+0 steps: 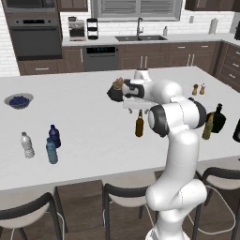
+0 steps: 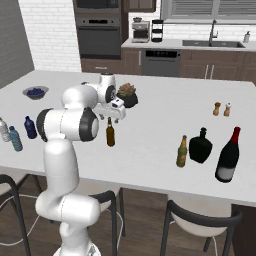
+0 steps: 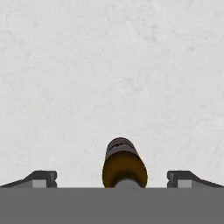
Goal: Move the plastic bottles in the middle to the plastics group, and the glass bottles in the middle to the glass group.
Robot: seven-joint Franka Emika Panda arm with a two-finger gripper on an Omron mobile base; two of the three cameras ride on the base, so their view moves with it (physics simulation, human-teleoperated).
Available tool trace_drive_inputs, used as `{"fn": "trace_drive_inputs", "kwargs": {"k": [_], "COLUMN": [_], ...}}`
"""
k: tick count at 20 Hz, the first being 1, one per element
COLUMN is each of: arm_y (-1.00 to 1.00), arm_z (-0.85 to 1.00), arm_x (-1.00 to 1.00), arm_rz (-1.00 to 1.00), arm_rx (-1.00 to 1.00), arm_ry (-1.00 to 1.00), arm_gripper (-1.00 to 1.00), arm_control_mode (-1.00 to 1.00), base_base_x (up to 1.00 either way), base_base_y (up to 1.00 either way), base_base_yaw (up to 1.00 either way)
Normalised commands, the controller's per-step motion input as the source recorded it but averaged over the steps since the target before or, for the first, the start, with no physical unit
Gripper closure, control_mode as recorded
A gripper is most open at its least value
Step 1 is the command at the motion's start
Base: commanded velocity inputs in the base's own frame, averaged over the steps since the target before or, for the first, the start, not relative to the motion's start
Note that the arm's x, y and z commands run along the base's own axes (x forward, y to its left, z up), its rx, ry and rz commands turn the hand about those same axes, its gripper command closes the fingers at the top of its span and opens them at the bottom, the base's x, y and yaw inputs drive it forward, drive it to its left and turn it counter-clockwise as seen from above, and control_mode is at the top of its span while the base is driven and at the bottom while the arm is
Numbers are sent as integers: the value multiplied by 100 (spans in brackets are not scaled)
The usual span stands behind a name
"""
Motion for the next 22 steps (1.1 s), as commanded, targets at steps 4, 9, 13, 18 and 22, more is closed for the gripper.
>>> {"fn": "trace_drive_inputs", "kwargs": {"k": [4, 9, 13, 18, 22], "arm_y": [0, -6, -9, -3, 12], "arm_z": [0, -2, -1, -6, -8], "arm_x": [-11, -10, 0, 0, 0], "arm_rz": [0, 0, 0, 0, 0], "arm_rx": [0, -1, 0, 0, 0], "arm_ry": [0, 0, 0, 0, 0], "arm_gripper": [-100, -100, -100, -100, -100], "arm_control_mode": [-100, -100, -100, -100, -100], "base_base_x": [0, 0, 0, 0, 0], "base_base_y": [0, 0, 0, 0, 0], "base_base_yaw": [0, 0, 0, 0, 0]}}
